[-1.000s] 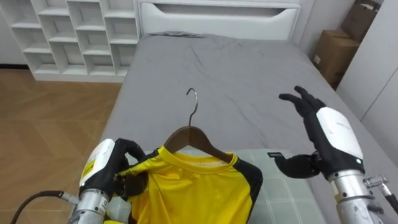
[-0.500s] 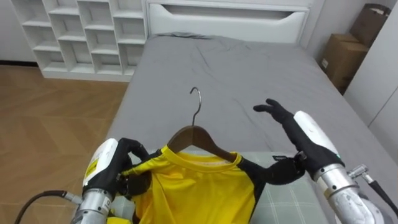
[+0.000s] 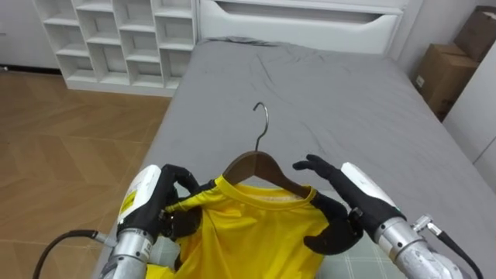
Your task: Hang clothes
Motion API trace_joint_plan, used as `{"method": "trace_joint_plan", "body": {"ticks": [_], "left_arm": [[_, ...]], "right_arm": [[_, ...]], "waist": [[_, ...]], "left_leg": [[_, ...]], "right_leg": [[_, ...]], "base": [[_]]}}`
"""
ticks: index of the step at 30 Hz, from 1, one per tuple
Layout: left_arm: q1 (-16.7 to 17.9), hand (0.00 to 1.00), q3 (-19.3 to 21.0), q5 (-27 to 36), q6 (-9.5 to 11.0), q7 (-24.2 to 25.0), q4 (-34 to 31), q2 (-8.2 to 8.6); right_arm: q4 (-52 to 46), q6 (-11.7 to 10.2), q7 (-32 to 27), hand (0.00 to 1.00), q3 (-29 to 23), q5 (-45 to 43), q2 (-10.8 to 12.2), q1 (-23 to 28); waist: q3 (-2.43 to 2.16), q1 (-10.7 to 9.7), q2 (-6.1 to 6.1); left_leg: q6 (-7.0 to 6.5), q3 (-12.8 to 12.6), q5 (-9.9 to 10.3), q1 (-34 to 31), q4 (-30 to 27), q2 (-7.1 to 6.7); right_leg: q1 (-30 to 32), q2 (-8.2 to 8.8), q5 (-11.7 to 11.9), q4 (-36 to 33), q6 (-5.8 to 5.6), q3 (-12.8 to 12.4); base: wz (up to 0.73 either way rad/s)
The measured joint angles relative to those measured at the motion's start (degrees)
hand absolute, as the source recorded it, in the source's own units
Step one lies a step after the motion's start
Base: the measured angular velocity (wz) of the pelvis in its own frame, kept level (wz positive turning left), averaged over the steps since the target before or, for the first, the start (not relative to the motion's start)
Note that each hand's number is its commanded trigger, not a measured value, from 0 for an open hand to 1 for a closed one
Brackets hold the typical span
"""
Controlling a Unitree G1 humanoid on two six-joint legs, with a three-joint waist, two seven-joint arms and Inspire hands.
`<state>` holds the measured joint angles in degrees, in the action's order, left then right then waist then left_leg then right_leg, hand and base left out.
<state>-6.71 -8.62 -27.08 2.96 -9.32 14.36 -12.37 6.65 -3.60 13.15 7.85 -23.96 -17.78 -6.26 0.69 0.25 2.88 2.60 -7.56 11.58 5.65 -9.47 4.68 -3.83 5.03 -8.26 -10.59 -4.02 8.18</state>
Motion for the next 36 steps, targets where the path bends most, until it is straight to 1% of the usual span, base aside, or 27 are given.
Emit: {"method": "trace_joint_plan", "body": {"ticks": [4,6,9,12,17,21,24,29,33,35,36], "left_arm": [[-0.03,1.00,-0.48,-0.03,0.00,0.10,-0.54,0.02],[-0.03,1.00,-0.55,-0.03,-0.01,0.10,-2.16,0.05],[-0.03,1.00,-0.62,-0.16,-0.01,0.10,-4.08,-0.37],[-0.02,1.00,-0.61,-0.22,-0.01,0.10,-4.83,-0.61],[-0.01,1.00,-0.66,-0.50,-0.01,1.23,-5.98,-1.02],[-0.01,1.00,-0.75,-0.49,-0.01,1.32,-6.15,-1.13],[-0.01,1.00,-0.87,-0.49,-0.01,1.48,-6.39,-0.98],[0.00,1.00,-0.98,-0.49,-0.01,1.84,-7.60,-0.99],[0.03,1.00,-1.11,-0.48,0.00,2.76,-10.43,-1.22],[0.17,1.00,-1.27,0.11,-0.01,3.02,-10.53,-1.53],[0.27,1.00,-1.27,0.63,0.00,3.52,-10.53,-1.62]], "right_arm": [[1.11,0.00,0.81,0.00,0.00,0.11,1.00,-0.01],[2.30,-0.01,0.82,0.00,-0.01,1.82,1.95,0.00],[2.31,-0.01,0.74,0.00,-0.03,2.82,2.14,-0.59],[2.32,-0.02,0.56,0.00,-0.07,3.16,2.12,-1.02],[4.45,-0.13,-1.10,0.00,-0.16,0.51,2.21,-1.02],[7.35,-0.13,-3.89,0.00,-0.18,-1.39,2.18,-1.03],[8.09,-0.13,-5.22,0.00,-0.18,-1.39,2.16,-1.04],[8.37,-0.18,-6.92,0.00,-0.18,-1.36,2.16,-1.03],[8.36,-0.65,-9.34,0.00,-0.18,-1.39,2.17,-1.03],[8.37,-0.67,-9.70,0.00,-0.15,-1.33,2.19,-1.01],[8.37,-0.66,-9.79,0.00,-0.15,-1.34,2.18,-1.01]], "waist": [[0.04,0.27,-0.16],[0.14,0.14,-0.45],[0.17,0.10,-1.11],[0.17,0.05,-1.36],[0.15,-0.53,-1.31],[0.12,-0.56,-1.27],[0.03,-0.68,-1.13],[0.03,-0.69,-1.12],[-0.02,-0.75,-1.14],[-0.04,-1.05,-1.17],[-0.17,-1.30,-1.21]], "left_leg": [[0.00,0.04,0.00,-0.05,-0.15,0.01],[0.00,0.13,0.00,-0.20,-0.30,0.03],[0.00,0.17,0.00,-0.23,-0.30,0.03],[0.00,0.26,0.00,-0.26,-0.30,0.03],[0.00,1.28,0.00,-0.44,-0.34,-0.02],[0.00,1.33,0.00,-0.54,-0.30,-0.02],[0.00,1.40,0.00,-0.53,-0.31,-0.02],[0.00,1.51,0.00,-0.53,-0.33,-0.02],[0.00,1.46,0.00,-0.32,-0.34,-0.02],[0.00,1.47,0.00,0.01,-0.33,-0.03],[0.00,1.50,0.00,0.08,-0.33,-0.03]], "right_leg": [[-0.02,0.00,0.02,-0.01,0.03,0.14],[-0.01,0.01,0.04,0.01,0.06,0.32],[0.00,0.05,0.05,-0.01,0.08,0.47],[-0.01,0.05,0.05,0.00,0.07,0.60],[-0.31,0.13,0.08,0.00,0.09,1.49],[-0.22,0.13,0.08,0.01,0.09,1.51],[-0.23,0.13,0.08,0.00,0.09,1.50],[-0.34,0.13,0.08,0.01,0.09,1.56],[-0.56,0.14,0.08,0.00,0.09,1.54],[-0.93,0.14,0.08,0.03,0.09,1.55],[-1.04,0.14,0.08,0.04,0.09,1.58]], "base": [[0.00],[0.00],[0.00],[0.00],[0.09],[0.01],[0.00],[0.00],[0.00],[0.00],[0.00]]}}
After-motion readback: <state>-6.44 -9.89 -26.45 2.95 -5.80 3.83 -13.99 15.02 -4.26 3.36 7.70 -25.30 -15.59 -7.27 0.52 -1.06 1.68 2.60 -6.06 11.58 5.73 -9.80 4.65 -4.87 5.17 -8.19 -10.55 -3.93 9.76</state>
